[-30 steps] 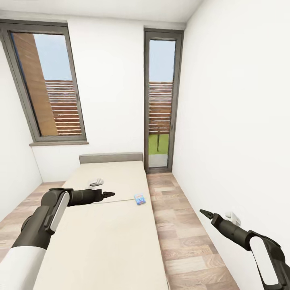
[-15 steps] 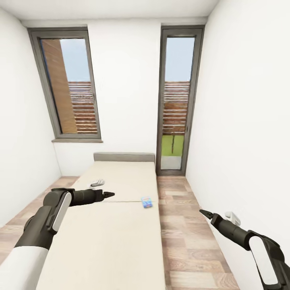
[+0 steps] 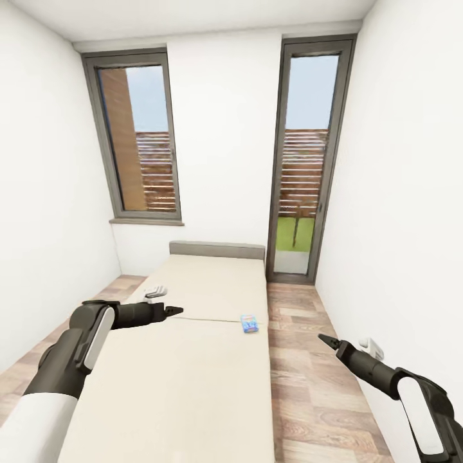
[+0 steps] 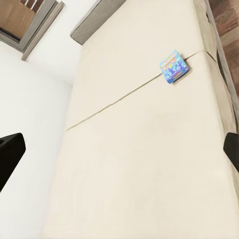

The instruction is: Put all the toys in the child's room - the three board games (two on the bed and one on the table), the two jigsaw puzzles on the table, and the tennis ball on the table - inside the toy box on the table in the child's room.

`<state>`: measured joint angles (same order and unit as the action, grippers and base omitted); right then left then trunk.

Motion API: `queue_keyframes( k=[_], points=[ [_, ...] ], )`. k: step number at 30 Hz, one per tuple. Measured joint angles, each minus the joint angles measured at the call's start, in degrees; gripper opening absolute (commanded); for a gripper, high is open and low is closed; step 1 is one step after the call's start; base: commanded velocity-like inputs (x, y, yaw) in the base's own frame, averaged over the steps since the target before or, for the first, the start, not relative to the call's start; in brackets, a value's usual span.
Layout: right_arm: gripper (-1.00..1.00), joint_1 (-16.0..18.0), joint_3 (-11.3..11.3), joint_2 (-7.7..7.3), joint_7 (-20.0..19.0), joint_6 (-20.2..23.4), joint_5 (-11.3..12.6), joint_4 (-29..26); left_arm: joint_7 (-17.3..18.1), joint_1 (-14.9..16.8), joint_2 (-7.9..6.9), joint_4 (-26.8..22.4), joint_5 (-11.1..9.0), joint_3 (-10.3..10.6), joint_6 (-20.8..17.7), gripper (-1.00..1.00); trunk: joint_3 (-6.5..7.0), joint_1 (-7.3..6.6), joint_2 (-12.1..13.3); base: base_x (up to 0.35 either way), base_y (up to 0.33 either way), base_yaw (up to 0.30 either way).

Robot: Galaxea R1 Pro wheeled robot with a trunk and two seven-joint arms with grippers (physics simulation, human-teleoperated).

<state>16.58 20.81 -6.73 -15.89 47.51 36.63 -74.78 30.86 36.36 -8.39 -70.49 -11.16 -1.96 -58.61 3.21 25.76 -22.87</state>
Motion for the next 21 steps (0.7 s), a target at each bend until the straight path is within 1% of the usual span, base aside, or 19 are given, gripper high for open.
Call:
queue_keyframes(
  k=[2,3,5,16,21],
  points=[
    [1.00,0.0,0.0,0.00,0.0,-0.2,0.0,0.0,0.0,0.0,-0.02,0.0,0.0,0.0,0.0,1.00,0.00,0.00,0.0,0.000,-0.002,0.022],
    [1.00,0.0,0.0,-0.03,0.0,-1.2,-0.1,0.0,0.0,0.0,-0.04,0.0,0.1,0.0,0.0,1.00,0.00,0.00,0.0,0.000,-0.001,0.010],
    [1.00,0.0,-0.1,-0.08,-0.1,-1.8,-0.1,0.1,0.0,0.0,-0.04,0.0,0.1,0.0,0.0,1.00,0.00,0.00,0.0,0.000,-0.001,0.006],
    [1.00,0.0,-0.1,-0.13,-0.3,-2.3,-0.1,0.0,0.0,0.0,-0.05,0.0,0.1,0.0,0.0,1.00,0.00,0.00,0.0,0.002,-0.002,0.004],
    [1.00,0.0,-0.1,-0.10,-0.3,-2.3,-0.1,-0.1,0.0,0.0,-0.06,0.0,0.1,0.0,0.0,1.00,0.00,-0.01,0.0,0.056,-0.059,0.128]
  ],
)
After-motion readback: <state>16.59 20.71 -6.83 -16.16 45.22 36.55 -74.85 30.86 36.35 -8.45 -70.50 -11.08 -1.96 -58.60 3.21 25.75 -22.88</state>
